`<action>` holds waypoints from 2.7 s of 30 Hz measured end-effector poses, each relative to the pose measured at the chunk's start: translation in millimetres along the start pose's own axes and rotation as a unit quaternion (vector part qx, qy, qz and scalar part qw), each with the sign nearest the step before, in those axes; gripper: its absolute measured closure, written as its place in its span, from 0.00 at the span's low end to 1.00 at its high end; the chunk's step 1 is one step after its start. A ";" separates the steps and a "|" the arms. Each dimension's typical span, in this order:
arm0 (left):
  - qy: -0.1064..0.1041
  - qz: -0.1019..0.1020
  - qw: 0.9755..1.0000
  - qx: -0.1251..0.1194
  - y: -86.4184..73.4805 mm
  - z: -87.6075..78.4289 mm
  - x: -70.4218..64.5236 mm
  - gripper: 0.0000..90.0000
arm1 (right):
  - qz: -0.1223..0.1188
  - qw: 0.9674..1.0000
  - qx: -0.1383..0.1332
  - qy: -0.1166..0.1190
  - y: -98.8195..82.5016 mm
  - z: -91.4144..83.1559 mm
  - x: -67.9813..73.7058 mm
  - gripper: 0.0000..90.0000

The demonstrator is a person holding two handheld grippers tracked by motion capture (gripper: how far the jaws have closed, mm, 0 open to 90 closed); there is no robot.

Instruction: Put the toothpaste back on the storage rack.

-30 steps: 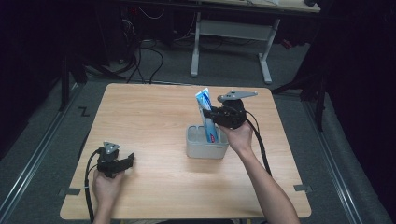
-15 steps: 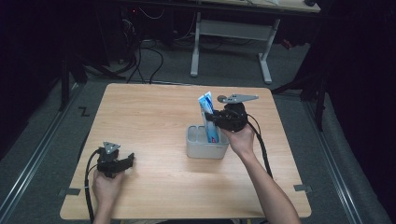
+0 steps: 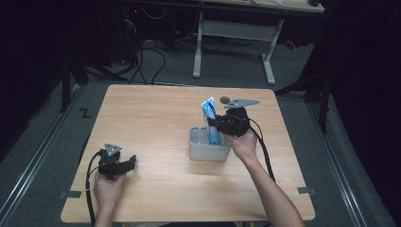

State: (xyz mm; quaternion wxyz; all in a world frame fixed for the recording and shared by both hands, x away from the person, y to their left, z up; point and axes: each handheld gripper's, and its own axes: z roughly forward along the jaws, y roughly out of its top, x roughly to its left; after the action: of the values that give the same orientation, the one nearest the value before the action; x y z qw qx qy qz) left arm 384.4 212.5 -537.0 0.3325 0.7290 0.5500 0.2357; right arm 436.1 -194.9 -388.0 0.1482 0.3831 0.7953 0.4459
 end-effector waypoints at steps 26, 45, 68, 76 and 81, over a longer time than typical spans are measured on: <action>0.000 0.000 1.000 0.000 0.0 0.0 -0.1 0.32 | -0.015 1.000 0.020 -0.001 -9.4 2.5 4.8 0.81; 0.001 0.001 1.000 0.000 0.0 0.2 -0.5 0.32 | -0.007 0.999 0.034 0.000 -22.1 5.0 3.3 0.81; 0.002 0.002 1.000 0.000 0.0 0.3 -0.8 0.32 | 0.002 0.999 0.040 0.005 -27.5 11.1 -1.5 0.79; 0.002 0.002 1.000 0.000 0.0 0.2 -0.8 0.32 | 0.001 0.999 0.037 0.009 -27.3 15.6 0.8 0.77; 0.002 0.003 1.000 0.001 0.1 0.1 -0.8 0.32 | -0.002 0.999 0.041 0.014 -28.2 17.8 2.2 0.74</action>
State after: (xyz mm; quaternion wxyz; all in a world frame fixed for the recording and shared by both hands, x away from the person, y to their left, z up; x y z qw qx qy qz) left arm 384.2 211.7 -537.0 0.3299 0.7304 0.5490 0.2373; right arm 431.5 -191.3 -420.9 0.1223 0.3813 0.8154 0.4180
